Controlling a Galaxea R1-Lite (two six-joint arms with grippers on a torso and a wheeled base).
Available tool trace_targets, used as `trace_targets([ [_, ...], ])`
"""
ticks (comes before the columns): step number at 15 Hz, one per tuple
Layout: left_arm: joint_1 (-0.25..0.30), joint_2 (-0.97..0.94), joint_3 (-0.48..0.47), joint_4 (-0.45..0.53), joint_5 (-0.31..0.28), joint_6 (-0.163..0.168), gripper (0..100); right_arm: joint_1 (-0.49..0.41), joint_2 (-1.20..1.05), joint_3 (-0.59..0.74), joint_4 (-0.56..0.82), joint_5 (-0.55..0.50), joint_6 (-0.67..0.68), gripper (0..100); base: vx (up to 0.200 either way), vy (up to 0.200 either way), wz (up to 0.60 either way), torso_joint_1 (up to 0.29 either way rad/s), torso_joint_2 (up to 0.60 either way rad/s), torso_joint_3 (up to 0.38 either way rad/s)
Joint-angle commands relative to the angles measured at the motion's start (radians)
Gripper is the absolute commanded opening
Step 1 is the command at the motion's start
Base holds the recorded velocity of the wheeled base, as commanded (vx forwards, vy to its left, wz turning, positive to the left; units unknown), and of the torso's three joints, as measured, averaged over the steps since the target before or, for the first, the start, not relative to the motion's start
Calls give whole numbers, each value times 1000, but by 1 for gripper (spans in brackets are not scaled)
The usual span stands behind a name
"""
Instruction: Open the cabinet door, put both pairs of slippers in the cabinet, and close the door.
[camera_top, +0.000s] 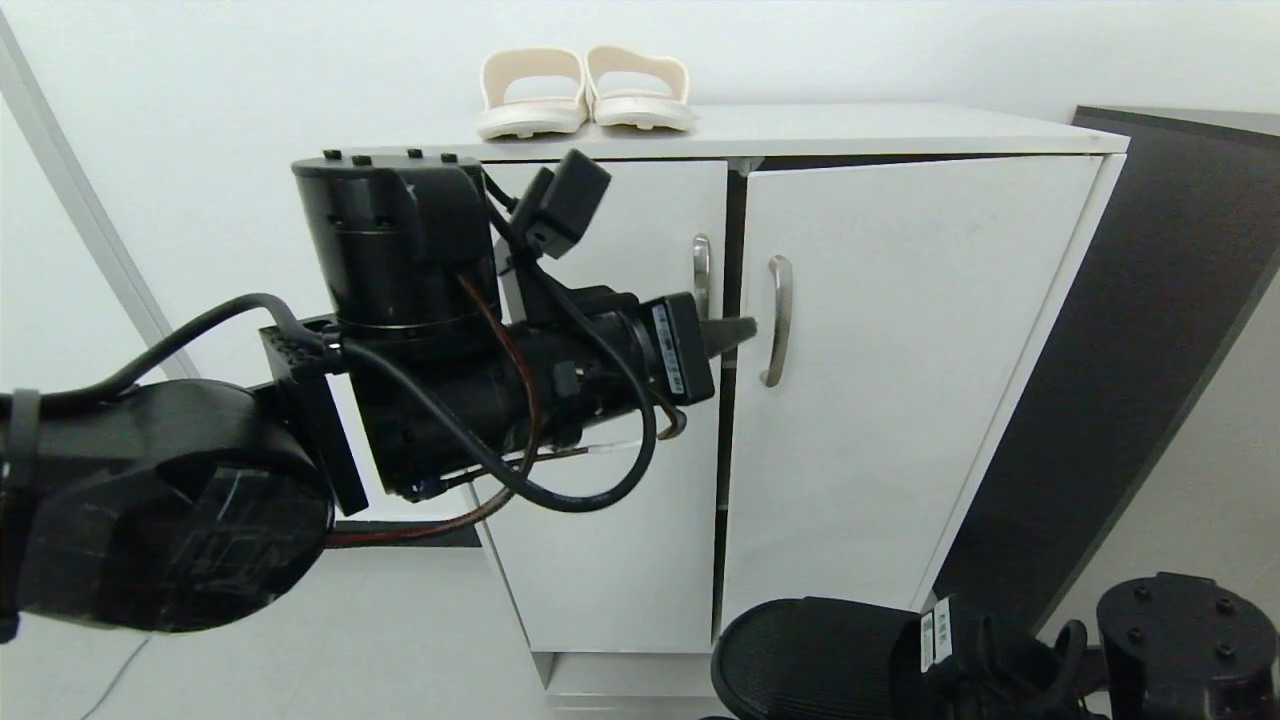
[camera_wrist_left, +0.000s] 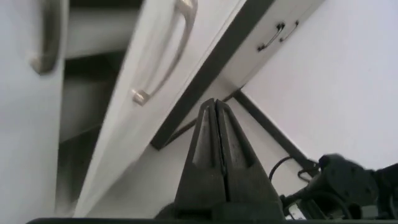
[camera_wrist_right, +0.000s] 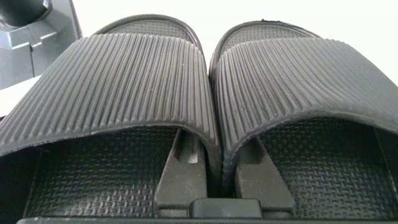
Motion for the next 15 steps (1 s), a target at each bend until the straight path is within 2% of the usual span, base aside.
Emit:
trace_targets([
  [1, 35, 3, -2, -28, -2, -15, 0, 3, 0, 0, 0, 0, 0, 0, 0, 0, 0, 0, 0, 0],
  [5, 93, 75, -59, -37, -2, -15, 0, 3, 3, -1, -2, -1, -11, 0, 0, 0, 0, 0, 0, 0],
  [7, 102, 107, -102, -35, -2, -15, 0, 3, 4, 0, -2, -3, -13, 0, 0, 0, 0, 0, 0, 0],
  [11, 102, 182, -205, -32, -2, -15, 0, 3, 9, 0, -2, -6, -13, 0, 0, 0, 0, 0, 0, 0],
  [15, 85, 224, -268, -31, -2, -15, 0, 3, 12, 0, 0, -6, -14, 0, 0, 0, 0, 0, 0, 0],
])
